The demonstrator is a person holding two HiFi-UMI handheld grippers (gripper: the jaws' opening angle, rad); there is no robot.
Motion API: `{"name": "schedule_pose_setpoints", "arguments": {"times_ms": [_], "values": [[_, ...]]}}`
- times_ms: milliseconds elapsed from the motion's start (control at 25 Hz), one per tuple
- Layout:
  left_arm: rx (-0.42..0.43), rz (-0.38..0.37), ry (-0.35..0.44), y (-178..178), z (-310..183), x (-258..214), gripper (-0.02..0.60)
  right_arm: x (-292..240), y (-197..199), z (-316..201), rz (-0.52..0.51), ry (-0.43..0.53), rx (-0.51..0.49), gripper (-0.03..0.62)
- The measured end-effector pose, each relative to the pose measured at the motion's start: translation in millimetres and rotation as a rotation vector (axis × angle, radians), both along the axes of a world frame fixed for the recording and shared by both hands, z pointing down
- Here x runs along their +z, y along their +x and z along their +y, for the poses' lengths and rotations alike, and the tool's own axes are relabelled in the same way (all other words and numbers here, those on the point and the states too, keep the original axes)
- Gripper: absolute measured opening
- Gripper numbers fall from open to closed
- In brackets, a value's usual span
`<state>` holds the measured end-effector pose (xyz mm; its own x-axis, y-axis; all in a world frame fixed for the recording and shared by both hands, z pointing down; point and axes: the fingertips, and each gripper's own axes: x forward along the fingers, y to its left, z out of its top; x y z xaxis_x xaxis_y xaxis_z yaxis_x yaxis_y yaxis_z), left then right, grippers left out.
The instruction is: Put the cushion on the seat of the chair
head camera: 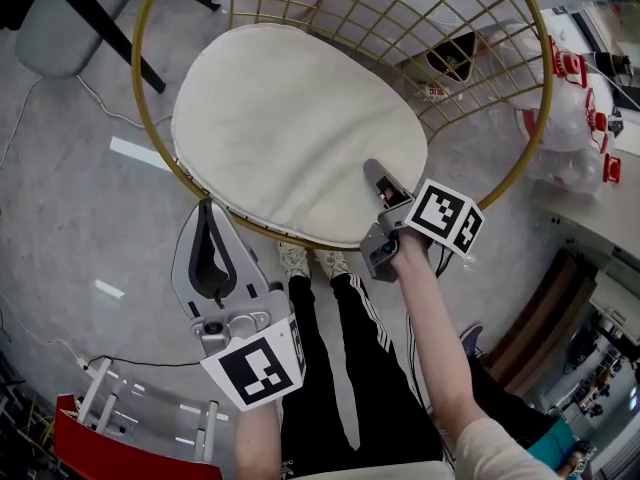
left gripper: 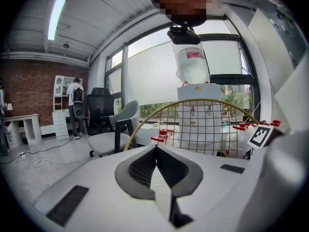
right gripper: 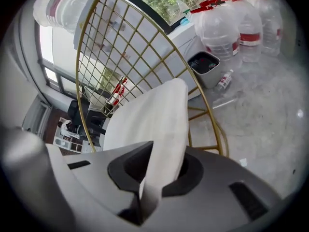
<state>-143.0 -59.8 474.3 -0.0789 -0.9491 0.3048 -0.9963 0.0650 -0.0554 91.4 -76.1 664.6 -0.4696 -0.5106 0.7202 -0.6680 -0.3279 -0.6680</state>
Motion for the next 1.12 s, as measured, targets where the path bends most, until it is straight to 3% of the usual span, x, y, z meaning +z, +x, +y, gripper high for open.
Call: {"name": "schedule_pose_setpoints", "arguments": {"times_ms": [240, 480, 680, 880, 1120], "values": [[0.005, -0.01, -0.014, -4, 2, 7, 0.014, 4, 5, -3, 0.128, 0.016, -0.074, 0.068], [0.005, -0.004, -0.018, -4, 3, 8, 0.014, 2, 20, 1, 0.37, 0.02, -0.167, 0.191], [0.02, -0.006, -0.011, 2, 1, 4, 0.014, 3, 26, 5, 0.49, -0.01, -0.15, 0.239], [0.029, -0.006, -0.001, 4, 0, 2, 0.014, 2, 31, 8, 0.546, -0.053, -0.109, 0.267], [0.037, 0.003, -0.005, 12, 1, 0, 0.014, -7, 35, 10, 0.64, -0.038, -0.082, 0.3]]}}
